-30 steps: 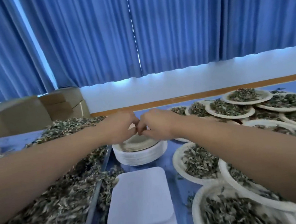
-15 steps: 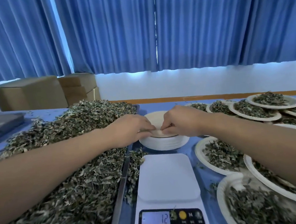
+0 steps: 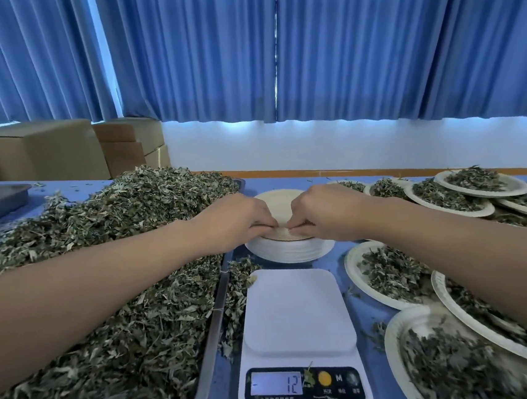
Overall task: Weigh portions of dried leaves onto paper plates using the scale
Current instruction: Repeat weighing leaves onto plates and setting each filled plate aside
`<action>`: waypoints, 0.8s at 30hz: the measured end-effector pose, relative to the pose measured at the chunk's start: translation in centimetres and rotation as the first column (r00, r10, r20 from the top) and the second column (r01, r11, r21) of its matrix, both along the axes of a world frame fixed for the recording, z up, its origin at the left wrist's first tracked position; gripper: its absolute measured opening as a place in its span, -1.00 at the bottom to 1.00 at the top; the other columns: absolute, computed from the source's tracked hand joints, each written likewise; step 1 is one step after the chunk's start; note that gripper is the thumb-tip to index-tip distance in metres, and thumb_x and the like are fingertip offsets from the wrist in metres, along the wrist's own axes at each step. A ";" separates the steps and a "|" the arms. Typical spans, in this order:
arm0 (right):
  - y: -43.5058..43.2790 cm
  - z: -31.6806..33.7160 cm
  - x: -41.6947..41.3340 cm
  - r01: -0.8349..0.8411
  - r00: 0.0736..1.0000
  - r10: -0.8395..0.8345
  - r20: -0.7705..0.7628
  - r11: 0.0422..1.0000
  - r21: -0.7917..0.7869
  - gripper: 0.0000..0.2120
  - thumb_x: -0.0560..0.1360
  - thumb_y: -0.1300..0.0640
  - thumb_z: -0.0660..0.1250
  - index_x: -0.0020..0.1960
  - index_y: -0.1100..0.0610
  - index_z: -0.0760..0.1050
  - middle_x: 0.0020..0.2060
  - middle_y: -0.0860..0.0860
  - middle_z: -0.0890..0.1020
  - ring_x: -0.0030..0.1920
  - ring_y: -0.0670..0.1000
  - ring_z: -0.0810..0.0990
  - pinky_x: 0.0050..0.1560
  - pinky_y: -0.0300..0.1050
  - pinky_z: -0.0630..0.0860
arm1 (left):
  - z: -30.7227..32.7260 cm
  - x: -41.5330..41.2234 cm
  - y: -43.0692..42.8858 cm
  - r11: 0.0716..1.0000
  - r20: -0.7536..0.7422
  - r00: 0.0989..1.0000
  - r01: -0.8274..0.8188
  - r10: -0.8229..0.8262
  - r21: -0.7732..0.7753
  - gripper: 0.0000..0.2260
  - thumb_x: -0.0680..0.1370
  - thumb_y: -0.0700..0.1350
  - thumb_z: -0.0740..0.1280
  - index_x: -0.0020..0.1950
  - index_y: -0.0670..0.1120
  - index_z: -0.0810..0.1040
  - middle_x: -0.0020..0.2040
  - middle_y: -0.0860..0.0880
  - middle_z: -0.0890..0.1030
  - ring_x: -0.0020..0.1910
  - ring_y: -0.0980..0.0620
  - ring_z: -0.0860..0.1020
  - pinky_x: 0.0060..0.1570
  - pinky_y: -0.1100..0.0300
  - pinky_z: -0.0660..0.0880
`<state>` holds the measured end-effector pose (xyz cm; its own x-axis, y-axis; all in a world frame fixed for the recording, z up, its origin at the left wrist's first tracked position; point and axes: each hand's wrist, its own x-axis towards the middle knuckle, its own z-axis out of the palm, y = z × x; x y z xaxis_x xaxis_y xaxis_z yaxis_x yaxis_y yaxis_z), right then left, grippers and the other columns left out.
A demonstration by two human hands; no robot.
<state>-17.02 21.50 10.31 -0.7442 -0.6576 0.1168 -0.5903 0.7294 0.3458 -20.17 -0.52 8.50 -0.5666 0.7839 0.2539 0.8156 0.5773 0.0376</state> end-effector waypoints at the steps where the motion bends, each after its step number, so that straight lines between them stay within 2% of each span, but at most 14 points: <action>1: 0.0 0.0 0.1 -0.006 1.000 0.007 -0.025 1.000 0.031 -0.73 0.64 0.08 0.20 -0.07 0.15 0.62 -0.18 0.14 0.62 -0.14 0.17 0.56 -0.39 -0.09 0.09 | 0.0 0.0 0.0 1.000 -0.006 1.000 0.002 -0.002 -0.003 -0.81 0.64 -0.02 0.33 0.15 0.02 0.71 0.11 0.04 0.68 0.06 -0.03 0.62 0.08 -0.02 0.52; 5: -0.2 0.2 0.7 -0.019 0.994 0.032 -0.103 0.992 0.125 -0.68 0.66 0.06 0.09 -0.14 0.10 0.53 -0.24 0.05 0.53 -0.22 0.10 0.50 -0.35 -0.07 0.16 | 0.4 0.2 0.1 0.999 -0.072 0.997 0.018 -0.020 -0.032 -0.80 0.66 0.01 0.29 0.12 0.01 0.69 0.08 0.05 0.67 0.05 -0.04 0.60 0.06 -0.04 0.51; 10: -0.1 1.0 1.2 -0.075 0.979 0.108 -0.173 0.980 0.187 -0.62 0.71 0.01 -0.01 -0.02 0.06 0.56 -0.23 -0.04 0.49 -0.16 0.07 0.51 -0.20 0.01 0.48 | 0.8 0.6 -0.2 0.996 -0.133 0.988 0.078 -0.073 0.031 -0.79 0.66 -0.03 0.29 0.19 -0.05 0.67 0.09 0.01 0.66 0.07 -0.02 0.58 0.07 -0.06 0.49; 16: -0.3 1.9 2.0 -0.071 0.968 0.122 -0.219 0.972 0.224 -0.67 0.72 0.05 0.02 0.07 0.08 0.55 -0.14 -0.01 0.54 -0.07 0.08 0.49 -0.16 0.01 0.47 | 1.9 1.4 -0.4 0.994 -0.186 0.977 0.108 -0.101 0.030 -0.76 0.68 -0.03 0.26 0.17 -0.09 0.68 0.01 -0.03 0.68 0.03 -0.06 0.59 0.05 0.00 0.47; 20: -0.2 2.4 2.6 -0.113 0.928 0.160 -0.338 0.981 0.155 -0.69 0.69 0.10 0.15 -0.09 0.17 0.59 -0.26 0.07 0.57 -0.19 0.16 0.53 -0.26 0.00 0.47 | 2.6 1.7 -0.5 0.995 -0.193 0.977 0.095 -0.091 0.010 -0.75 0.70 -0.07 0.21 0.18 -0.15 0.65 0.03 -0.05 0.66 0.05 -0.09 0.57 0.06 -0.06 0.47; 22: -0.3 2.3 3.0 -0.126 0.903 0.171 -0.395 0.982 0.139 -0.66 0.69 0.09 0.12 -0.11 0.16 0.60 -0.27 0.06 0.57 -0.20 0.15 0.55 -0.29 0.01 0.51 | 2.7 2.0 -0.9 0.995 -0.199 0.976 0.097 -0.090 0.025 -0.75 0.70 -0.08 0.20 0.17 -0.16 0.64 0.02 -0.04 0.66 0.05 -0.08 0.56 0.06 -0.06 0.48; 24: -0.6 2.1 3.5 -0.129 0.919 0.161 -0.359 0.985 0.112 -0.64 0.72 0.04 0.05 0.00 0.11 0.59 -0.19 0.02 0.58 -0.10 0.11 0.53 -0.26 0.00 0.50 | 2.8 2.6 -1.3 0.992 -0.178 0.978 0.115 -0.105 0.045 -0.77 0.69 -0.10 0.24 0.19 -0.15 0.64 0.04 -0.04 0.67 0.06 -0.07 0.57 0.09 -0.06 0.49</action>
